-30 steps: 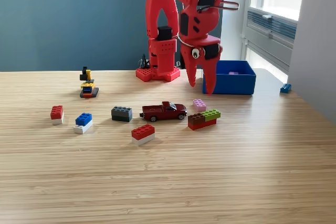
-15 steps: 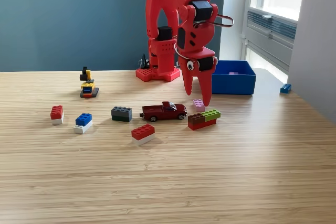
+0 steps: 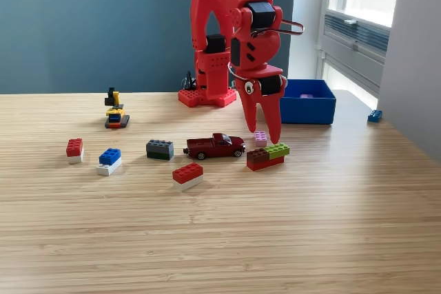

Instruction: Grasp a lego block and put it in the bin.

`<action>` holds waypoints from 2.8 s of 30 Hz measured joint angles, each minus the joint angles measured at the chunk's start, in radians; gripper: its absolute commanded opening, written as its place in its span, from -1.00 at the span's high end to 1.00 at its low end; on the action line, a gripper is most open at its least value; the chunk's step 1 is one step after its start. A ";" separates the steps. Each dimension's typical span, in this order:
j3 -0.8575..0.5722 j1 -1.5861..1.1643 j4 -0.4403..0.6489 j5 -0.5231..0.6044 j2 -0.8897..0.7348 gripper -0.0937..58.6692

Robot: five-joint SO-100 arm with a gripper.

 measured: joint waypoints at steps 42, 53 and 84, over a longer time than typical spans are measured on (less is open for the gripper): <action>-0.216 -0.074 0.295 0.186 0.002 1.00; -0.649 -0.302 0.586 0.291 0.002 1.00; -0.575 -0.698 0.597 0.347 0.002 0.99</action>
